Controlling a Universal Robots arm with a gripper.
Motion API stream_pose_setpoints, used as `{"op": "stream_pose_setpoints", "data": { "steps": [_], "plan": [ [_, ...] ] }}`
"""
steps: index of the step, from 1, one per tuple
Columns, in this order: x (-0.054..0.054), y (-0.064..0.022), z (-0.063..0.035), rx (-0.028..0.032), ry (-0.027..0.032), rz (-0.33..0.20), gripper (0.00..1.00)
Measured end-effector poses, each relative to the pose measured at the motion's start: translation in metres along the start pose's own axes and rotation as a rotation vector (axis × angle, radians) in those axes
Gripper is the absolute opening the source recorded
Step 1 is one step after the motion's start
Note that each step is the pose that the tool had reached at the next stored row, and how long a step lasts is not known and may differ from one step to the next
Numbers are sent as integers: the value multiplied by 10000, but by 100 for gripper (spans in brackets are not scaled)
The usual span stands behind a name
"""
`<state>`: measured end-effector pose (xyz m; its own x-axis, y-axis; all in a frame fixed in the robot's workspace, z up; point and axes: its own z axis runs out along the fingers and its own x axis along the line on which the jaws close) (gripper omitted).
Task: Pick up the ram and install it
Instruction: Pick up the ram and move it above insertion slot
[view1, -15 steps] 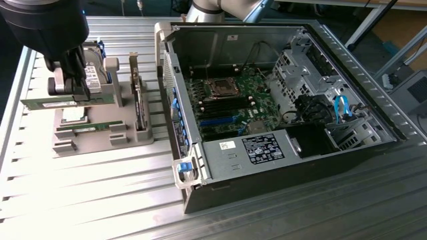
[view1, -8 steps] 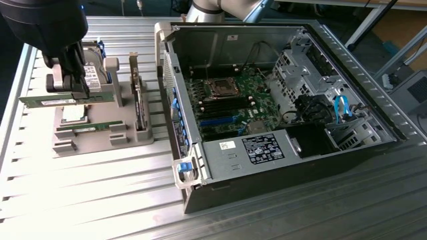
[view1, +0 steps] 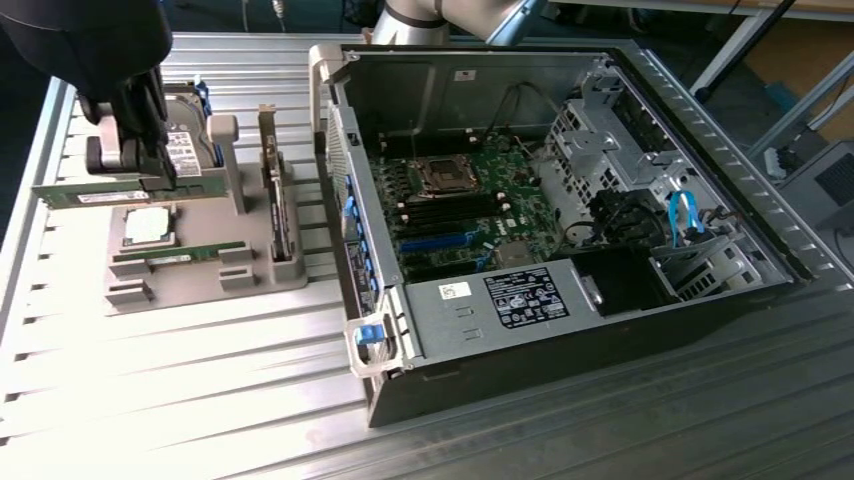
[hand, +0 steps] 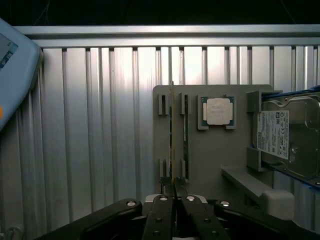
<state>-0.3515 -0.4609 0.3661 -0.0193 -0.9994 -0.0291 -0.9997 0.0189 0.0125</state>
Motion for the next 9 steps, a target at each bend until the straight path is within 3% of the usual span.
{"op": "stream_pose_setpoints", "data": {
  "steps": [9],
  "plan": [
    [-3, -2, -107, 0, 0, 0, 13]
  ]
}}
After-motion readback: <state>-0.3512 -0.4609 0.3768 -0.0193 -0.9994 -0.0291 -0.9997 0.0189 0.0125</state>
